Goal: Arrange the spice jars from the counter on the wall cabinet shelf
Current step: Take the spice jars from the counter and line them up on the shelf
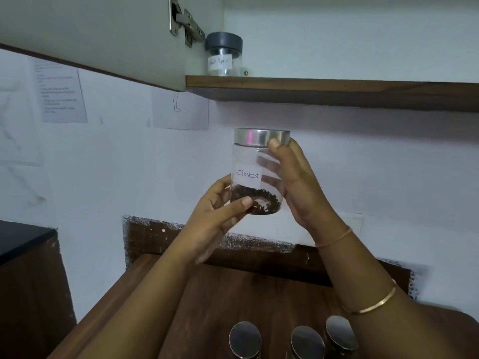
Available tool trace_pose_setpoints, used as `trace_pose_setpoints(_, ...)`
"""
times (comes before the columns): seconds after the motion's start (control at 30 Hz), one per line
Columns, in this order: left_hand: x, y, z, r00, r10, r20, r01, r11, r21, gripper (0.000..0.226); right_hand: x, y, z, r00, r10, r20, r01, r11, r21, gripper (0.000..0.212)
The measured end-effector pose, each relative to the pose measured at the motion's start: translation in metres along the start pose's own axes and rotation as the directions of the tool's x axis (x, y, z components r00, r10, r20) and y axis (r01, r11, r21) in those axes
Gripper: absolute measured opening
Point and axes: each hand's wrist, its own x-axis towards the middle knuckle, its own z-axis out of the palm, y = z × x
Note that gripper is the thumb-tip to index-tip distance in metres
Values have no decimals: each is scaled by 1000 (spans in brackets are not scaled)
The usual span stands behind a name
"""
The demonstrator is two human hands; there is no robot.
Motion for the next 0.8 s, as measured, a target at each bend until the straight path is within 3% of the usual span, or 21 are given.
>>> trace_pose_setpoints(0.17, 26, 27, 5, 982, 138, -132, -108, 971, 215, 73, 19, -12, 7, 996, -87, 8, 87, 983, -161, 85)
trace_pose_setpoints(0.27, 40, 42, 17, 941, 272, -202, -194, 921, 337, 62, 31, -17, 13, 991, -132, 3, 130, 968, -217, 99)
trace_pose_setpoints(0.4, 62, 56, 25, 863, 453, -224, -283, 800, 530, 64, 51, -38, 12, 972, -234, -20, 225, 954, -197, 82)
trace_pose_setpoints(0.5, 76, 66, 28, 805, 582, -121, -334, 611, 718, 78, 71, -55, 11, 963, -269, -30, 259, 948, -186, 74)
trace_pose_setpoints(0.63, 101, 78, 20, 754, 651, 91, -298, 214, 930, 98, 96, -75, 6, 929, -360, -88, 325, 905, -274, 84)
trace_pose_setpoints(0.73, 128, 79, 8, 752, 633, 185, -178, -75, 981, 88, 117, -85, -4, 911, -389, -138, 320, 877, -358, 82)
trace_pose_setpoints(0.8, 144, 78, -1, 772, 600, 211, -105, -207, 973, 77, 133, -84, -10, 913, -379, -149, 289, 862, -416, 84)
